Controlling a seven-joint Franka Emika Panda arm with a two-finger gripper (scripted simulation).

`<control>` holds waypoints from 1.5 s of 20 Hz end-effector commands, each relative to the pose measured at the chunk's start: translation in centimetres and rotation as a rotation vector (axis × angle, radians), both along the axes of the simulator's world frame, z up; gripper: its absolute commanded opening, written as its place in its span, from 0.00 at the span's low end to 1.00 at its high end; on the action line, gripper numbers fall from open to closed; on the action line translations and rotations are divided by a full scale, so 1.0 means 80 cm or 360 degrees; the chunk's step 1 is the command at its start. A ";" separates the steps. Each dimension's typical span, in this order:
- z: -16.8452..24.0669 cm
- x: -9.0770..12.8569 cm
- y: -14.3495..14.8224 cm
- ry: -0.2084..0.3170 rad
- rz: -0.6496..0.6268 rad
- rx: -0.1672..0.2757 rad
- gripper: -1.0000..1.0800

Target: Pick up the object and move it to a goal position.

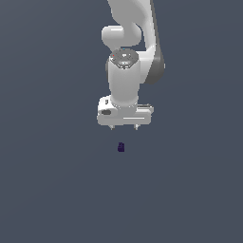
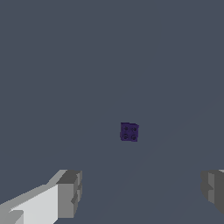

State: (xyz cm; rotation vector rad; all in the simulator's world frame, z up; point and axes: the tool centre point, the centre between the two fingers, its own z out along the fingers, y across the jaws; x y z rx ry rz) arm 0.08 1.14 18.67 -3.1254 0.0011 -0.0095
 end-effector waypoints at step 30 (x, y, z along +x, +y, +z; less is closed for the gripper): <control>-0.082 0.011 0.007 -0.0007 -0.0073 0.0005 0.96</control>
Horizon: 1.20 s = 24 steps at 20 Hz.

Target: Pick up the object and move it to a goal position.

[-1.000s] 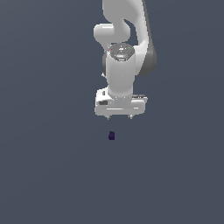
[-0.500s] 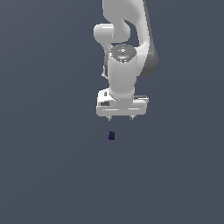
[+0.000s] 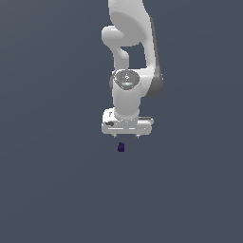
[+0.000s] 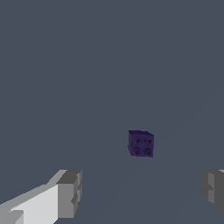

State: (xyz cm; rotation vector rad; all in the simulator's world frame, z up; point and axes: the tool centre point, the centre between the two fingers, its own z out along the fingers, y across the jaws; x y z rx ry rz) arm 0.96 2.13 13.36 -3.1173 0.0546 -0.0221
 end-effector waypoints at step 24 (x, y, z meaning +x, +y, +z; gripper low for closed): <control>-0.122 -0.004 -0.027 0.0025 -0.0084 -0.0036 0.96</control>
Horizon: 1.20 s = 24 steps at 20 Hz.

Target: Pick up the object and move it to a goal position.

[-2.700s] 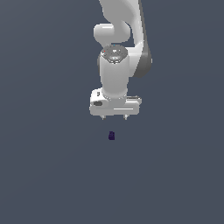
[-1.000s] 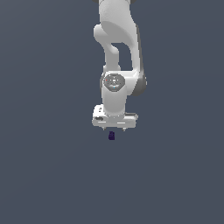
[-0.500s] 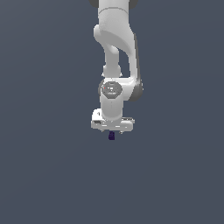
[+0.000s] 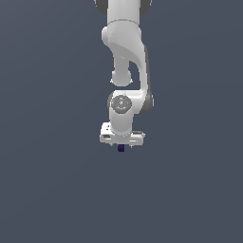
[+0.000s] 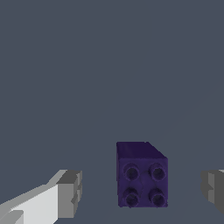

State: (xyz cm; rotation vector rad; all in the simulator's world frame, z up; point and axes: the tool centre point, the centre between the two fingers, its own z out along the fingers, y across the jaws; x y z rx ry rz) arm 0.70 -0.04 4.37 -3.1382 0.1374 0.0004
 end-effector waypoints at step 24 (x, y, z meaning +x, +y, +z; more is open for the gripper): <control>-0.015 -0.001 -0.003 0.0000 0.0000 0.0000 0.00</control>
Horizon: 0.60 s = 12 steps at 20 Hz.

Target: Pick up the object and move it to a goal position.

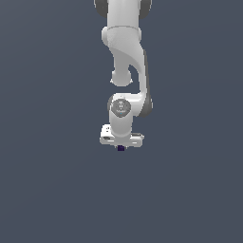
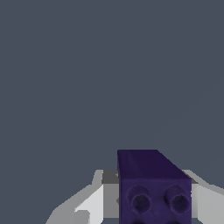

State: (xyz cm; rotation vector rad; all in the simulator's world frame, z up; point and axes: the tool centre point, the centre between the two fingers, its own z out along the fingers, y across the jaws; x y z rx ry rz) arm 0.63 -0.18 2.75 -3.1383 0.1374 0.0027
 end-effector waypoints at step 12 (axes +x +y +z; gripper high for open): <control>0.104 -0.014 -0.028 -0.0002 -0.0001 0.0000 0.00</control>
